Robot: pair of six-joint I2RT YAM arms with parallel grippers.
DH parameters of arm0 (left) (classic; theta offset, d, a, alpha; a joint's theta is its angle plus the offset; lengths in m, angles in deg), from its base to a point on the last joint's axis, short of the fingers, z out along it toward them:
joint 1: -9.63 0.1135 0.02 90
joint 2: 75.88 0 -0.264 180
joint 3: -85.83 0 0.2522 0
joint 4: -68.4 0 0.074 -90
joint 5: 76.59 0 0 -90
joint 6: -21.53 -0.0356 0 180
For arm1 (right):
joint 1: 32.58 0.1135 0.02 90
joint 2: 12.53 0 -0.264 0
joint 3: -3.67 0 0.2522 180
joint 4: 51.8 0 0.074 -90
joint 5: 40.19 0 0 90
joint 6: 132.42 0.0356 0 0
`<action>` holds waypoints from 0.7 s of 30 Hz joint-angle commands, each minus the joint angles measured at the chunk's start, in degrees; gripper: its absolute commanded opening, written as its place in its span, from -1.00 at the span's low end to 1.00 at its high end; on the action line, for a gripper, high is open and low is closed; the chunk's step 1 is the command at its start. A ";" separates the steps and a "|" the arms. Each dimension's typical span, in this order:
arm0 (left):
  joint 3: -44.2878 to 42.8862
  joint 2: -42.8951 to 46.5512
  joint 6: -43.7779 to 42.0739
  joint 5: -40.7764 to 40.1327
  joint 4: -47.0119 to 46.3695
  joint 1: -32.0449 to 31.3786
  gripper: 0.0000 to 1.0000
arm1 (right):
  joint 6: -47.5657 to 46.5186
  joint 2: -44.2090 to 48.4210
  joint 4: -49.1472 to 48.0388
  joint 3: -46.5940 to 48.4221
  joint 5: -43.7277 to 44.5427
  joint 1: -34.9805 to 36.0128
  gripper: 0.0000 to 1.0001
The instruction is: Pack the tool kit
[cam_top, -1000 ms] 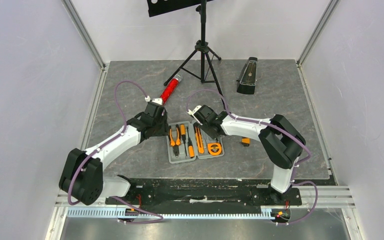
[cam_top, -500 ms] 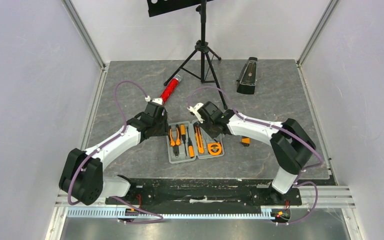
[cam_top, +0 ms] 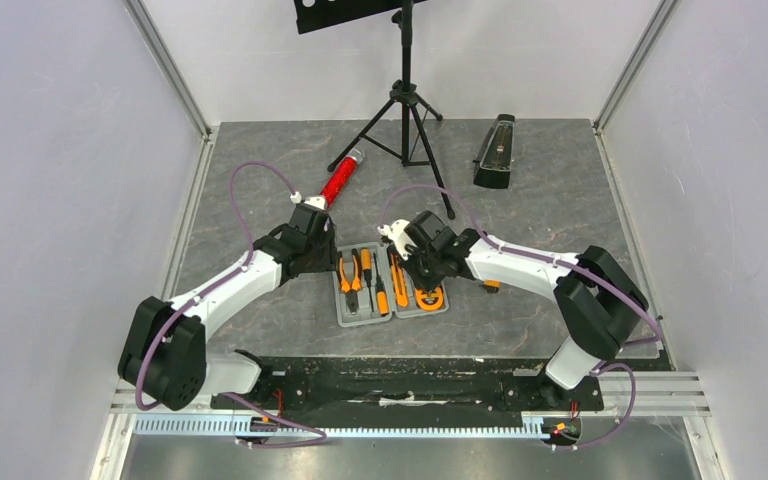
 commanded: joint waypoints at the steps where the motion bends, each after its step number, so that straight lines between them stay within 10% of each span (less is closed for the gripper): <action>1: 0.10 0.99 2.31 0.72 -2.28 0.24 0.14 | -1.21 2.40 -2.67 -1.77 -7.27 0.29 -1.00; 21: 0.01 1.35 2.18 1.55 -2.51 0.24 0.14 | -3.70 5.21 0.42 -5.87 -8.62 0.75 -1.00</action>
